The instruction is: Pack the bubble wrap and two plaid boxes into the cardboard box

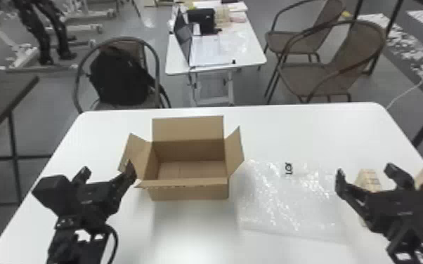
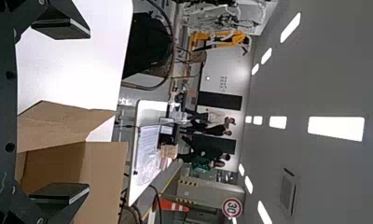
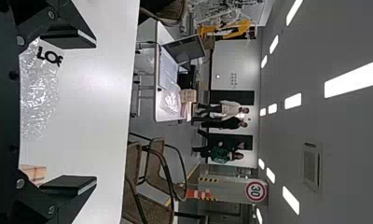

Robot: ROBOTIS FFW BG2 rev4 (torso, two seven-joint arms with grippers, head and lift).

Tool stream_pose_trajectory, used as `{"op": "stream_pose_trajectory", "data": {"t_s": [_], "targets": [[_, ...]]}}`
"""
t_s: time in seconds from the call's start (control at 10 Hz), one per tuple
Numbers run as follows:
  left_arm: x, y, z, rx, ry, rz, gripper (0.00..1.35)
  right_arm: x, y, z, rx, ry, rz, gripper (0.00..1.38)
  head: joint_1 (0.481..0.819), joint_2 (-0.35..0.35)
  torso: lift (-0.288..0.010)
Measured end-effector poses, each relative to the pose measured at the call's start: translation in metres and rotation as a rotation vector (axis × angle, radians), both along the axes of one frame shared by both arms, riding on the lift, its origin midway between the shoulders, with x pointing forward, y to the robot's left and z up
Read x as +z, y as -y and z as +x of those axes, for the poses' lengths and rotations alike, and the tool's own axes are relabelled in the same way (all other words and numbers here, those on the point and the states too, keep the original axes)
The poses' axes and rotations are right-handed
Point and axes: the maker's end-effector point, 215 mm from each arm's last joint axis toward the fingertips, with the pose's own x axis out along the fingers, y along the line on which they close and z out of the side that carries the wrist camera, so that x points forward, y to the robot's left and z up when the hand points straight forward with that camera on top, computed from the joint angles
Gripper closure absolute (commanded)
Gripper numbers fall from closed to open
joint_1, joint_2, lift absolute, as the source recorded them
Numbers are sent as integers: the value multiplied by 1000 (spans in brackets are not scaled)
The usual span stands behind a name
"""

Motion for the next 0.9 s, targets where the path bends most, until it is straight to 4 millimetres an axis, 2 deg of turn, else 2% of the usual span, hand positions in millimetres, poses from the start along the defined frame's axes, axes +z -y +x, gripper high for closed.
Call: {"op": "stream_pose_trajectory", "data": {"t_s": [0.3, 0.5, 0.7, 0.9], "targets": [[-12, -11, 20, -70, -35, -86, 145, -1, -13, 3, 46, -4, 11, 248, 695, 160, -71], [-33, -24, 34, -114, -68, -149, 145, -1, -25, 6, 86, -9, 17, 248, 695, 187, -71], [-47, -24, 47, -159, -87, -184, 145, -3, -31, 7, 107, -15, 19, 249, 695, 191, -71], [-52, -23, 54, -171, -95, -198, 145, -4, -33, 8, 114, -21, 21, 248, 695, 191, -71]]}}
